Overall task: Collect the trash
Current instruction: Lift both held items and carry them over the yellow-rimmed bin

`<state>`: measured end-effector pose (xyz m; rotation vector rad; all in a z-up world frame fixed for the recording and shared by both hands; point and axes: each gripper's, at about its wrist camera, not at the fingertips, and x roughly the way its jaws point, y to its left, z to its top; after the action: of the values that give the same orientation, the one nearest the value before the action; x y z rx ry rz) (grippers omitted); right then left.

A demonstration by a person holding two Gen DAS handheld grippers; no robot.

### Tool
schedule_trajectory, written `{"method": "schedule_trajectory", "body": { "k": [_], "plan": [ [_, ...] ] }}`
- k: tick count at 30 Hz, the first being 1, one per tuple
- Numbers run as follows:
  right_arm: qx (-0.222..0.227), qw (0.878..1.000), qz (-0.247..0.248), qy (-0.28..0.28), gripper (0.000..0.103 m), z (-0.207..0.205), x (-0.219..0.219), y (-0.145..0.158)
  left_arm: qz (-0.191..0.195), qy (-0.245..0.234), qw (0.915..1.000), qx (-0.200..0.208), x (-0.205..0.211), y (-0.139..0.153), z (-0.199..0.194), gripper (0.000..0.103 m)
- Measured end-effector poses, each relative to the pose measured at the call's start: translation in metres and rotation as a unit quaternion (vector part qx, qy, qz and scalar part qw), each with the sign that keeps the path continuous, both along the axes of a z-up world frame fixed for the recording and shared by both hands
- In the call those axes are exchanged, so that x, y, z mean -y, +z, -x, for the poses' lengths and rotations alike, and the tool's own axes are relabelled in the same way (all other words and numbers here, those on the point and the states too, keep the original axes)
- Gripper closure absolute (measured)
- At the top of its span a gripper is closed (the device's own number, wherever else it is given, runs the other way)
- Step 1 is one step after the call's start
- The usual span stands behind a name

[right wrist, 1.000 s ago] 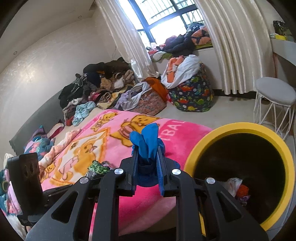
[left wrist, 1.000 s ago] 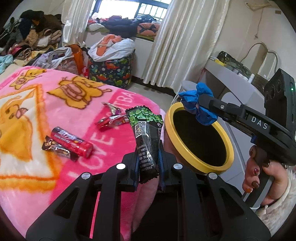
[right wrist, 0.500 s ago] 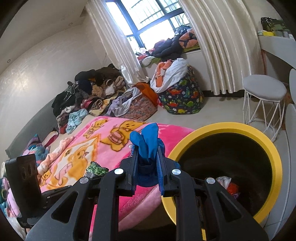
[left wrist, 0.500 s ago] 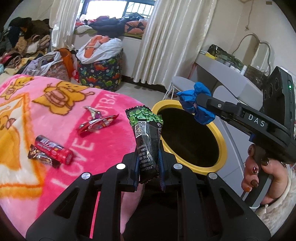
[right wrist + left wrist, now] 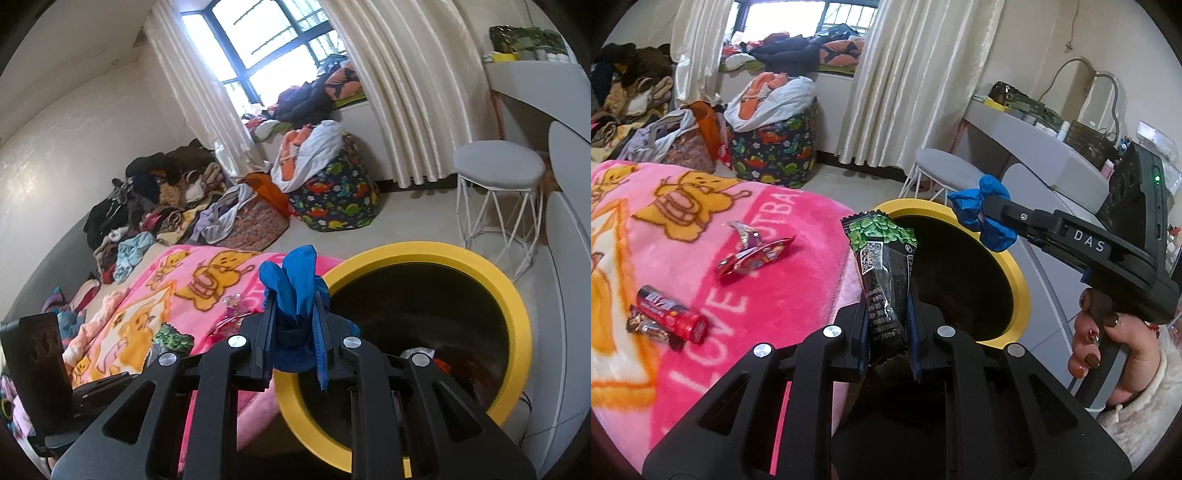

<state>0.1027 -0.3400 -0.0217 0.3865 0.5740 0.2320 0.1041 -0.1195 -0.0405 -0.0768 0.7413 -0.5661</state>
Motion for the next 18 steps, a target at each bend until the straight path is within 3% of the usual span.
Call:
{"method": "schedule_trajectory", "body": {
  "k": [18],
  "plan": [
    [-0.021,0.997,-0.018,-0.065,0.086,0.005,0.048,-0.019,-0.004,-0.051,0.9987,0.002,0.054,-0.005,-0.010,0.092]
  ]
}}
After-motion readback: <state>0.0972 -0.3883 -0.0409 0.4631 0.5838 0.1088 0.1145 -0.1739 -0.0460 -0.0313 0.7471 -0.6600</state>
